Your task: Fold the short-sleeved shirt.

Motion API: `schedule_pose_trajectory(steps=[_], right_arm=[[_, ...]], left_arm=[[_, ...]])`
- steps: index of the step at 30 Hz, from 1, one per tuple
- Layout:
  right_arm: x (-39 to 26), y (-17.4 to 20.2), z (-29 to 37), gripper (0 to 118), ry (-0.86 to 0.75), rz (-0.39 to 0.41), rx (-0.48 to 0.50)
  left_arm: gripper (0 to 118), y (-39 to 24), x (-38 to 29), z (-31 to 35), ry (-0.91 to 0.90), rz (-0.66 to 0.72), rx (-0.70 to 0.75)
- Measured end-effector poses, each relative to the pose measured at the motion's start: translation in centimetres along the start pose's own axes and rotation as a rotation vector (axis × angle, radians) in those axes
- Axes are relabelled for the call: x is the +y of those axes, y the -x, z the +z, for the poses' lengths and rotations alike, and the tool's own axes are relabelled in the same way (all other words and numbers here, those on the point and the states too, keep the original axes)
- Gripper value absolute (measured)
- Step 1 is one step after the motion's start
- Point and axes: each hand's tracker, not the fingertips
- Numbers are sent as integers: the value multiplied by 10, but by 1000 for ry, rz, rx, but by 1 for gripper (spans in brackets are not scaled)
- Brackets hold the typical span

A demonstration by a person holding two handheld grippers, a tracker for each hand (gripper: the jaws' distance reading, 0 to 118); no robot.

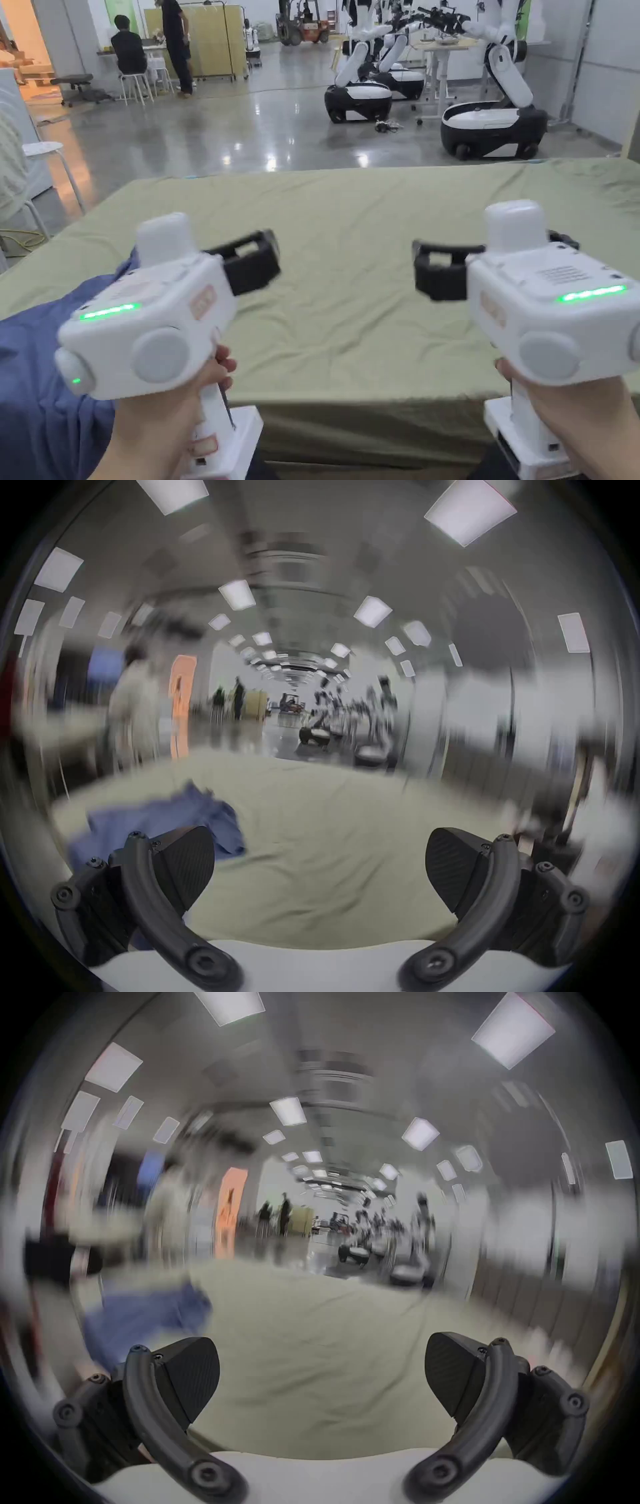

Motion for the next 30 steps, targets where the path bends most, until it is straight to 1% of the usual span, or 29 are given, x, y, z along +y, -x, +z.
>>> schedule_pose_trajectory(steps=[1, 2, 3, 4, 5, 6, 7, 8, 9, 11, 12, 13, 15, 17, 21, 26, 28, 30], right_arm=[[5, -5, 4, 118, 7, -107, 1], [8, -7, 8, 118, 10, -164, -1], [8, -12, 8, 118, 15, -155, -27], [6, -13, 9, 118, 10, -110, -35], [4, -8, 10, 118, -1, -44, -61], [1, -6, 10, 118, 0, 8, -70], [-1, -7, 10, 118, 1, 26, -74], [-1, -6, 10, 118, 5, 9, -72], [-2, -7, 10, 118, 12, 4, -74], [-3, -5, 6, 118, 22, -3, -75], [-4, -3, 6, 118, 24, 8, -77], [-6, -2, 5, 118, 23, 39, -78], [-7, 4, 6, 118, 17, 87, -78], [-8, 6, 7, 118, 14, 93, -75], [-6, 8, 6, 118, 17, 77, -70], [-4, 5, 3, 118, 28, 90, -67], [-3, 7, 3, 118, 22, 103, -66], [-3, 2, -2, 118, 6, 135, -66]], left_arm=[[117, 3, 0, 2, -26, -36, 78], [117, 5, -1, 3, -46, -119, 130], [117, 3, -7, 1, -61, -226, 160], [117, 2, -8, -2, -54, -291, 179], [117, 1, -7, -5, -25, -319, 185], [117, 0, -8, -7, -5, -292, 163], [117, -1, -10, -8, 8, -265, 135], [117, -2, -11, -8, 14, -242, 108], [117, -4, -12, -8, 14, -259, 114], [117, -11, -14, -6, 4, -339, 121], [117, -13, -16, -5, -8, -369, 124], [117, -14, -16, -6, -11, -383, 122], [117, -13, -15, -6, -8, -383, 110], [117, -14, -15, -5, -9, -381, 105], [117, -12, -14, -6, -3, -384, 117], [117, -12, -13, -7, 1, -392, 125], [117, -13, -14, -6, -8, -415, 132], [117, -15, -15, -7, -8, -432, 124]])
